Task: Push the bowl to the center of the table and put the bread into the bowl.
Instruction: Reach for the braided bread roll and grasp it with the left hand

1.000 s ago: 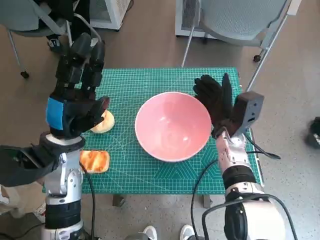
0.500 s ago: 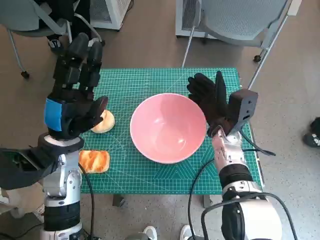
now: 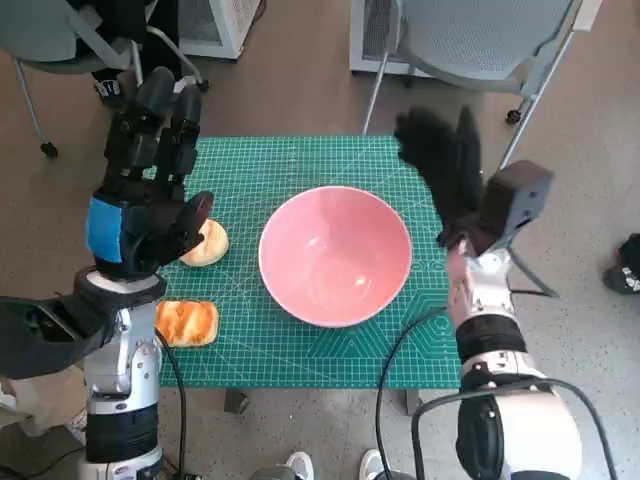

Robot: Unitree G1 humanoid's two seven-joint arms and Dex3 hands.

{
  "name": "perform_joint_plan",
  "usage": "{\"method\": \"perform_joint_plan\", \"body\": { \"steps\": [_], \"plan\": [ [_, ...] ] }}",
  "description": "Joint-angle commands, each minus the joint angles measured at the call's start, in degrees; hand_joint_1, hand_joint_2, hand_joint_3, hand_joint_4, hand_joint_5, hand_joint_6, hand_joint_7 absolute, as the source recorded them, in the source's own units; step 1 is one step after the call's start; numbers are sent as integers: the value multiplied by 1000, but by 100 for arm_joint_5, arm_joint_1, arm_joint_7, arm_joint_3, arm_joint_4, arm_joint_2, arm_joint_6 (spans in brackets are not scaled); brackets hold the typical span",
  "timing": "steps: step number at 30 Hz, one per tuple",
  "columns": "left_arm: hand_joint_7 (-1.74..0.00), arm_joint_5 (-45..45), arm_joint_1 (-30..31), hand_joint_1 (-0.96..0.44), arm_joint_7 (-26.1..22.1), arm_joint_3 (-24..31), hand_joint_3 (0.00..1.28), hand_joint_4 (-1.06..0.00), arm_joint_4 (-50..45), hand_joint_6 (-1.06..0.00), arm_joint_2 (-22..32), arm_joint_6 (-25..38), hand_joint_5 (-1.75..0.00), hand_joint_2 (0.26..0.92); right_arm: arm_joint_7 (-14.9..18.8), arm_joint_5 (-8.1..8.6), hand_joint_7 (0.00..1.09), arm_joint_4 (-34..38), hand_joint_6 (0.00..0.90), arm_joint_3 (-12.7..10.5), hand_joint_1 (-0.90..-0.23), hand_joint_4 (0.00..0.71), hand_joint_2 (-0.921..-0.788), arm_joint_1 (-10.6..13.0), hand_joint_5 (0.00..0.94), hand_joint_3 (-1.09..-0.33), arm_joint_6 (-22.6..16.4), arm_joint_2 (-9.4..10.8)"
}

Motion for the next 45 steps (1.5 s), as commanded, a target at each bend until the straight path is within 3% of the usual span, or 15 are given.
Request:
{"method": "perform_joint_plan", "body": {
  "steps": [1,9,16,22,30,32,34,35,36,37,39,41,45],
  "plan": [
    [-367,61,-142,-501,-32,-19,423,-14,130,1,-4,-125,-1,915,566,273,46,-295,220,-50,-686,118,-921,129,9,-848,-509,123],
    [-375,23,-321,-511,-147,-55,396,-20,447,1,-44,-279,-4,918,1566,765,45,-1259,210,89,-687,127,-921,517,10,-877,-1278,282],
    [-391,-94,-469,-526,-323,-55,361,-32,677,1,-78,-347,-9,921,2178,1181,48,-1984,209,249,-695,128,-921,831,9,-887,-1292,339],
    [-403,-183,-517,-535,-490,-49,340,-39,748,1,-105,-369,-11,921,2249,1321,53,-2445,210,371,-701,127,-921,1038,7,-871,-1097,352],
    [-411,-263,-549,-537,-688,4,329,-47,748,1,-21,-306,-14,921,2059,1307,59,-2795,209,481,-704,127,-921,1232,5,-855,-935,386],
    [-385,-108,-433,-550,-720,-44,276,-35,533,1,161,-178,-9,910,2016,1294,59,-2841,207,511,-704,127,-921,1273,5,-854,-934,400],
    [-257,252,-186,-588,-809,-137,150,-14,139,1,558,38,-3,865,1970,1276,59,-2888,206,544,-705,128,-921,1312,5,-852,-940,405],
    [-223,622,50,-597,-956,-179,128,-11,-298,1,1062,377,-2,852,1950,1269,59,-2918,205,558,-705,128,-921,1334,5,-852,-939,404],
    [-143,880,218,-591,-1058,-203,84,-6,-619,1,1420,638,-1,798,1932,1264,60,-2943,205,570,-705,127,-921,1350,4,-852,-937,405],
    [-91,1423,483,-586,-1281,-196,56,-4,-1429,1,2177,1538,0,764,1922,1263,60,-2966,204,578,-705,127,-921,1366,4,-852,-933,402],
    [-47,2238,828,-476,-1463,-145,38,-1,-2664,-1,3059,2968,0,691,1911,1267,61,-2998,203,584,-705,127,-921,1385,4,-852,-926,398],
    [-43,2821,1050,-368,-1340,-49,25,0,-3434,-38,3217,3787,1,648,1902,1269,61,-3016,202,583,-705,127,-921,1393,4,-853,-923,391],
    [-55,3481,1408,-251,-1052,119,17,1,-4094,-104,3005,4230,1,620,1869,1269,63,-3034,201,574,-702,127,-921,1396,3,-857,-923,371]
  ]
}}
